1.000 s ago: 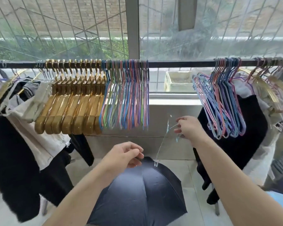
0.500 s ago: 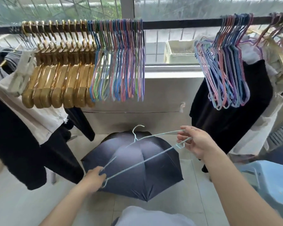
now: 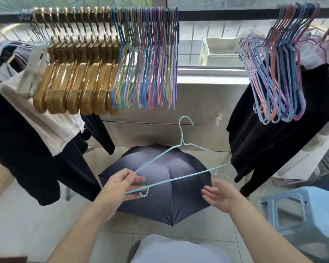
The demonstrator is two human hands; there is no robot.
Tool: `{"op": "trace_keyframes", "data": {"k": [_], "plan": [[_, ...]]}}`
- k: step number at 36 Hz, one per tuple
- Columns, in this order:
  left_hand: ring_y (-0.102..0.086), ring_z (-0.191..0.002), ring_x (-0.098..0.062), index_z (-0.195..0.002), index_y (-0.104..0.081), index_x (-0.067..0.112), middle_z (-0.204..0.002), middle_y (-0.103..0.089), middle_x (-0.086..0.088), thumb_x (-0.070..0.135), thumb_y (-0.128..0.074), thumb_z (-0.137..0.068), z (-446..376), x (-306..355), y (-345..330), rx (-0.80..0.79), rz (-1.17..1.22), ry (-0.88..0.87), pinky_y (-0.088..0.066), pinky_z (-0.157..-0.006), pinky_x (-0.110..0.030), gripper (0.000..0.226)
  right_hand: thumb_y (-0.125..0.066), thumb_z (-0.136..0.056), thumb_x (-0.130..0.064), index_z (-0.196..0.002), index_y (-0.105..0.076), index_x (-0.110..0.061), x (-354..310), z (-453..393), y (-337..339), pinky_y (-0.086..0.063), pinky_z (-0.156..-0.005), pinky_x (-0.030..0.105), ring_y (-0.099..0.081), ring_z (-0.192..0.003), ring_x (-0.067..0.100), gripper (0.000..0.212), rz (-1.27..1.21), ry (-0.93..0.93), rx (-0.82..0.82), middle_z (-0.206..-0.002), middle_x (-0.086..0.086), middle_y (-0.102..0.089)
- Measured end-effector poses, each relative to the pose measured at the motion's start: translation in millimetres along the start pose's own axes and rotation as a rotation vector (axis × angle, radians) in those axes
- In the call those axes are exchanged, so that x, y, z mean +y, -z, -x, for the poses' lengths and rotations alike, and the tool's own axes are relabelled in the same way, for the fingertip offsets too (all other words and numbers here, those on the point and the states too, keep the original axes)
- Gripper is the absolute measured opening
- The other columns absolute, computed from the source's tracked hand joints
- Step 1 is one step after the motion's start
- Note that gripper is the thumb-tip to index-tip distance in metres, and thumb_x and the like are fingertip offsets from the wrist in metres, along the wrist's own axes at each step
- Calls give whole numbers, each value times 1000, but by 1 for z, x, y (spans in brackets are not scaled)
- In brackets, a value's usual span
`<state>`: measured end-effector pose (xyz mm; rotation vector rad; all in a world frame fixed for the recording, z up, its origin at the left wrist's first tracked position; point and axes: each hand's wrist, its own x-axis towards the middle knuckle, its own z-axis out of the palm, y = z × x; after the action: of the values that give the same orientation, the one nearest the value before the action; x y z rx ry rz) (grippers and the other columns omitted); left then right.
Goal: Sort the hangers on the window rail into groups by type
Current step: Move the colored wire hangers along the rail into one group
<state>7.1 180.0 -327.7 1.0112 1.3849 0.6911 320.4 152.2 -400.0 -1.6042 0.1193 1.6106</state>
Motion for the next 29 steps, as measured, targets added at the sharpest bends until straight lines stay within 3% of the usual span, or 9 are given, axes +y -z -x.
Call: {"op": "trace_keyframes", "data": {"k": [6, 9, 11, 14, 16, 18, 21, 24, 29], "plan": [[-67, -92, -23, -91, -59, 20, -97, -67, -5, 37, -46, -107, -2, -20, -65, -15, -352, -69, -56, -84, -34, 27, -60, -99, -51, -129, -58, -14, 33, 25, -57, -50, -106, 49, -67, -113, 33, 48, 237, -17, -340, -129, 16, -61], [-59, -106, -15, -115, -58, 20, -108, -62, 6, 35, -39, -109, 8, -25, -100, -69, -461, -92, -43, -81, -22, 25, -60, -101, -44, -100, -65, -12, 32, 44, -76, -58, -80, 34, -71, -84, 23, 32, 299, 12, -480, -94, 8, -71], [-56, -124, -14, -132, -51, 32, -129, -59, 13, 44, -35, -103, 14, -25, -113, -148, -477, -135, -46, -102, -34, 35, -54, -105, -32, -91, -64, -13, 29, 47, -82, -53, -64, 27, -67, -71, 18, 25, 348, 75, -419, -78, 5, -69], [-55, -123, -5, -126, -50, 42, -131, -57, 16, 47, -44, -99, 13, -22, -115, -241, -496, -157, -47, -106, -40, 28, -55, -104, -22, -114, -68, -15, 24, 44, -81, -54, -65, 26, -67, -82, 20, 18, 337, 209, -262, -96, 10, -69], [-59, -116, -6, -119, -55, 37, -124, -62, 12, 48, -54, -93, 12, -15, -117, -247, -499, -163, -50, -102, -38, 28, -51, -105, -18, -118, -68, -17, 20, 42, -78, -52, -57, 25, -64, -74, 17, 21, 329, 261, -210, -89, 9, -66], [-63, -111, 0, -116, -60, 30, -120, -67, 9, 42, -62, -95, 10, -7, -116, -262, -452, -142, -51, -96, -22, 24, -47, -106, -15, -113, -67, -18, 14, 43, -75, -49, -55, 27, -61, -69, 16, 21, 349, 319, -175, -83, 4, -60], [-59, -94, 20, -116, -62, 29, -109, -69, 21, 33, -59, -103, 6, 3, -111, -285, -454, -136, -42, -72, -4, 14, -44, -107, -16, -109, -65, -19, 1, 45, -72, -44, -55, 30, -63, -78, 23, 21, 369, 349, -155, -100, 5, -60], [-56, -90, 15, -113, -64, 29, -101, -63, 26, 31, -55, -106, 0, 20, -107, -227, -524, -181, -39, -71, -7, 12, -44, -106, -12, -110, -63, -14, -12, 48, -68, -47, -60, 33, -65, -75, 22, 19, 395, 384, -138, -109, 9, -60], [-68, -89, -20, -95, -71, 23, -93, -73, 4, 22, -57, -100, -15, 61, -104, -109, -475, -286, -53, -82, -37, 15, -45, -104, -9, -95, -62, -15, -44, 63, -68, -56, -74, 43, -72, -87, 33, 20, 527, 571, -30, -109, 13, -64]]}}
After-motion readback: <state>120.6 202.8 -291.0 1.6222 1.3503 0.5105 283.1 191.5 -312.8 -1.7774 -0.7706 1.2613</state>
